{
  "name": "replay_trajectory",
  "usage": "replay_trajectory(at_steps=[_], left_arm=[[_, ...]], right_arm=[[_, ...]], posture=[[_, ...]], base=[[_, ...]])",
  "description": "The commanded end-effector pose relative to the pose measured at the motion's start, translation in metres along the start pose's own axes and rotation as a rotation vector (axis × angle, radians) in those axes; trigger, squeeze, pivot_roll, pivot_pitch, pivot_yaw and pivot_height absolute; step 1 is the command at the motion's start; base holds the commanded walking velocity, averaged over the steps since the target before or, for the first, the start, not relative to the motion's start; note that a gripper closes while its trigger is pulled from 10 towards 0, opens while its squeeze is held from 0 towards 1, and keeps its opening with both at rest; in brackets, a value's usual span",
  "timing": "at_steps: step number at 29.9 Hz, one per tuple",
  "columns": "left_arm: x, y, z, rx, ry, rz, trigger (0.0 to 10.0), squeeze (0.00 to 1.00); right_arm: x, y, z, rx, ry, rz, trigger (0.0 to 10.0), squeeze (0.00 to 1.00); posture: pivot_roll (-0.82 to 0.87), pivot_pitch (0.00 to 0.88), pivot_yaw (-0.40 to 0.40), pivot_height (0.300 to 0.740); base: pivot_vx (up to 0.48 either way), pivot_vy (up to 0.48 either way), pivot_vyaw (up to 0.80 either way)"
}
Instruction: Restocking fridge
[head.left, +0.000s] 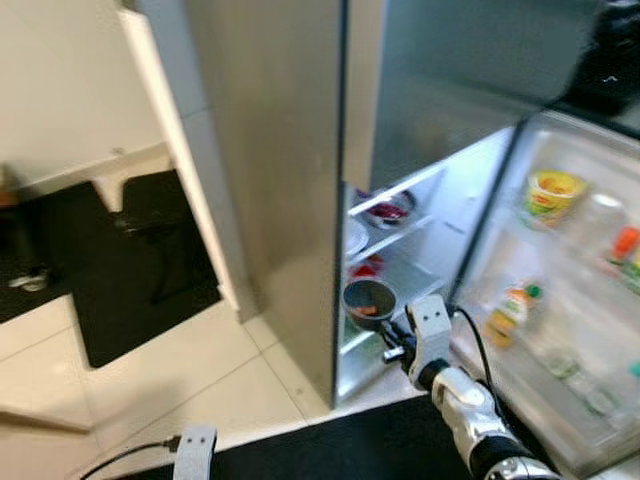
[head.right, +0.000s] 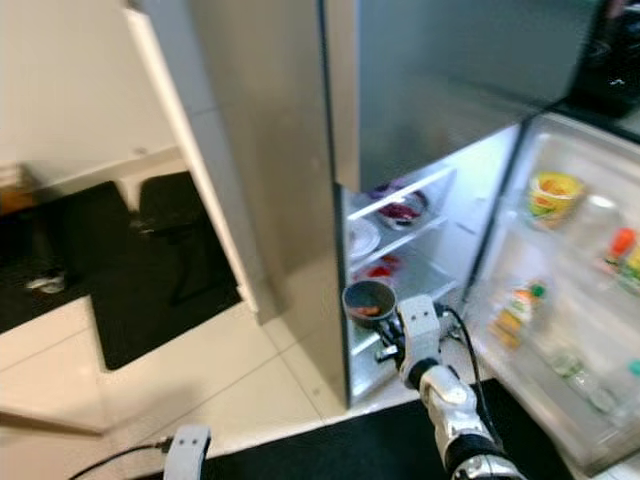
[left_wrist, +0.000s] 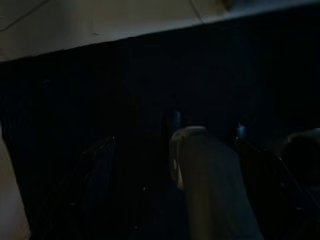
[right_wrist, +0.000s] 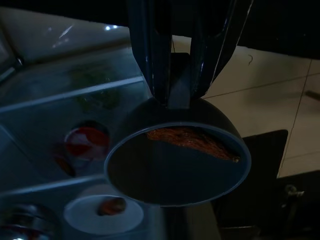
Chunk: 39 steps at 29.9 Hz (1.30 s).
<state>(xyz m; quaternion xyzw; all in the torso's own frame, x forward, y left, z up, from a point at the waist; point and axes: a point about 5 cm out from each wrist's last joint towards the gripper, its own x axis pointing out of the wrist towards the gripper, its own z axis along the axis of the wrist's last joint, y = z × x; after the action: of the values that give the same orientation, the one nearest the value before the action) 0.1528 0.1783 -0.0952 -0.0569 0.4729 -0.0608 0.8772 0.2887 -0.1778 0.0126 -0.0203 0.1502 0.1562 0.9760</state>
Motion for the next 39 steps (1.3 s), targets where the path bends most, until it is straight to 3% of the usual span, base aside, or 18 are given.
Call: replay_trajectory(at_steps=[1, 18, 23, 31, 35, 39], left_arm=[[-0.002, 0.004, -0.007, -0.007, 0.026, 0.01, 10.0, 0.0], [-0.002, 0.0, -0.009, -0.002, 0.034, -0.003, 10.0, 0.0], [-0.002, 0.0, -0.009, 0.001, 0.035, -0.008, 10.0, 0.0], [-0.002, 0.0, -0.008, 0.001, 0.035, -0.01, 10.0, 0.0], [-0.001, -0.001, -0.008, 0.001, 0.036, -0.013, 10.0, 0.0], [-0.001, -0.002, -0.008, 0.0, 0.036, -0.016, 10.0, 0.0]], right_arm=[[0.002, 0.006, 0.001, 0.002, -0.005, 0.02, 10.0, 0.0], [0.003, 0.007, 0.001, 0.001, -0.013, 0.015, 10.0, 0.0], [0.004, 0.004, 0.003, 0.001, -0.011, -0.01, 10.0, 0.0], [0.003, 0.003, 0.003, 0.004, -0.015, -0.01, 10.0, 0.0], [0.002, 0.008, 0.003, 0.032, -0.033, 0.059, 10.0, 0.0], [-0.004, 0.028, -0.004, 0.059, -0.019, 0.315, 10.0, 0.0]], posture=[[-0.09, 0.0, 0.034, 0.74], [-0.09, 0.0, 0.031, 0.74], [-0.09, 0.0, 0.028, 0.74], [-0.09, 0.0, 0.026, 0.74], [-0.09, 0.0, 0.027, 0.74], [-0.1, 0.0, 0.028, 0.74]], base=[[0.0, 0.0, 0.79], [0.0, 0.0, 0.79], [0.0, 0.0, 0.0], [0.0, -0.441, 0.0], [0.0, -0.472, 0.0], [0.0, -0.472, 0.0]])
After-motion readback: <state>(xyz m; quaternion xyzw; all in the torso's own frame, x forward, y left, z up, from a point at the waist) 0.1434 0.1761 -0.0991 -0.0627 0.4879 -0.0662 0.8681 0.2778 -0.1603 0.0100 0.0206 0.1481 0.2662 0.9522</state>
